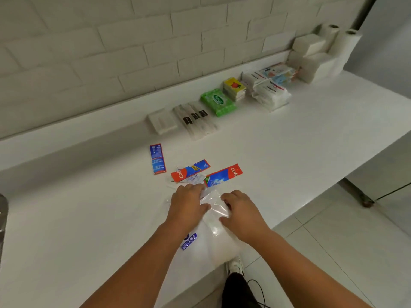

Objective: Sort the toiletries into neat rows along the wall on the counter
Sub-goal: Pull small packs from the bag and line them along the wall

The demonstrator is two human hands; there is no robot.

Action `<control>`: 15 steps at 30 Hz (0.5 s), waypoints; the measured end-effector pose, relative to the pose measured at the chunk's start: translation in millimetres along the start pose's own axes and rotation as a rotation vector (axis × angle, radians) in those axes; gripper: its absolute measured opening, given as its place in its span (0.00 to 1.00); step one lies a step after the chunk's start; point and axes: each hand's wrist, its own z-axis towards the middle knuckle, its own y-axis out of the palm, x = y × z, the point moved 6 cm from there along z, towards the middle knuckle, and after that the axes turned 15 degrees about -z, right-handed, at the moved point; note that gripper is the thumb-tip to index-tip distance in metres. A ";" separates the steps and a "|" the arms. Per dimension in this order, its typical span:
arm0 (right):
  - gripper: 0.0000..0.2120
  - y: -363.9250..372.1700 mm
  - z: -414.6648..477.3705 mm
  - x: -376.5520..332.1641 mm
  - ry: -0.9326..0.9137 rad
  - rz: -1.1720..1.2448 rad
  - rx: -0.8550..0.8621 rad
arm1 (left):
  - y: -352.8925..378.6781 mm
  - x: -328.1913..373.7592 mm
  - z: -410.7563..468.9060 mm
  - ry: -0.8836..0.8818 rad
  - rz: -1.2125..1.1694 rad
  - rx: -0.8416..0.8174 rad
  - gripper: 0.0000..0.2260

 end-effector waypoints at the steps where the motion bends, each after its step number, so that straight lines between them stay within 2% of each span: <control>1: 0.24 1.5 -1.9 -0.1 0.003 0.013 0.013 | -0.2 0.7 -1.2 -0.004 0.016 0.000 0.26; 6: 0.22 6.5 -5.1 -1.0 -0.014 0.007 0.021 | -1.6 3.8 -6.7 -0.029 -0.023 -0.010 0.22; 9: 0.22 5.2 -6.9 -1.4 -0.017 0.002 0.027 | -3.8 3.6 -8.7 -0.058 -0.127 -0.027 0.13; 12: 0.27 -2.4 -10.6 -5.6 -0.018 -0.012 0.059 | -13.9 7.8 -7.8 -0.077 -0.294 0.017 0.04; 15: 0.38 -16.7 -14.5 -15.6 -0.043 -0.003 0.106 | -26.0 12.1 -3.1 -0.123 -0.463 0.062 0.05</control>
